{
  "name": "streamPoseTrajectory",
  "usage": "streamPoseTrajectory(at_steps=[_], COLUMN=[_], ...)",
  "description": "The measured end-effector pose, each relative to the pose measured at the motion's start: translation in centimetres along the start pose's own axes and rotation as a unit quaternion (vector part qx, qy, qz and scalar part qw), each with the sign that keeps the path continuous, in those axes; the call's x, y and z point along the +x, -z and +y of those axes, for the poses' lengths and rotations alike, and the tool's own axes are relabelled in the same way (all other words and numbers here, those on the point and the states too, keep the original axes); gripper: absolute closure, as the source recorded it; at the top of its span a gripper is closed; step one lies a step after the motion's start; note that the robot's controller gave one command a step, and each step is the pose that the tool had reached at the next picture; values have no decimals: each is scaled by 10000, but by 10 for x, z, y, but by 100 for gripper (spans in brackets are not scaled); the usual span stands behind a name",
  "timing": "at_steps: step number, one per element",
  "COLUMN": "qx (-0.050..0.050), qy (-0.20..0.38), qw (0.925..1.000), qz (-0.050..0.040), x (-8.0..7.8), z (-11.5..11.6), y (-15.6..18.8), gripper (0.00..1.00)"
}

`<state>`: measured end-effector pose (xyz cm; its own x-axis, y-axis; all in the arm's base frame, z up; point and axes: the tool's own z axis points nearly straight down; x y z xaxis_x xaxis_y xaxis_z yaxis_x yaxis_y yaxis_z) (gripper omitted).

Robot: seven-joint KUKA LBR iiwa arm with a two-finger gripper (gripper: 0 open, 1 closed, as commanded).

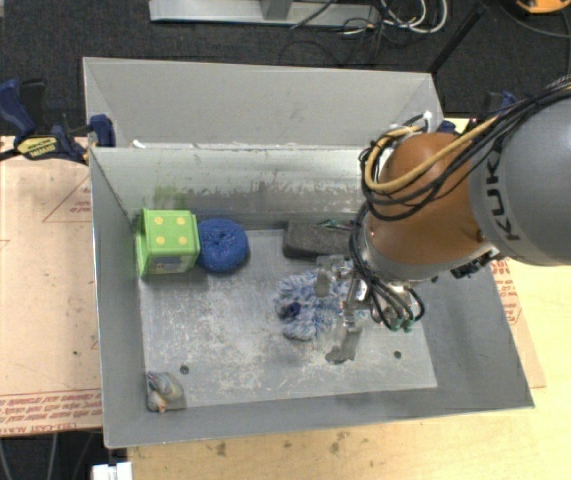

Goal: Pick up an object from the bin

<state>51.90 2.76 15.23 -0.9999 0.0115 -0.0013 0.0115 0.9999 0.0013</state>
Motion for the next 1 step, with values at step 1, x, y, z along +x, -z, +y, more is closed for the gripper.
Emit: streamPoseTrajectory(at_steps=[1], qx=[-7], qy=[158], qw=[9999], qz=[-15], x=[-6], z=[26], y=[-80], gripper=[100])
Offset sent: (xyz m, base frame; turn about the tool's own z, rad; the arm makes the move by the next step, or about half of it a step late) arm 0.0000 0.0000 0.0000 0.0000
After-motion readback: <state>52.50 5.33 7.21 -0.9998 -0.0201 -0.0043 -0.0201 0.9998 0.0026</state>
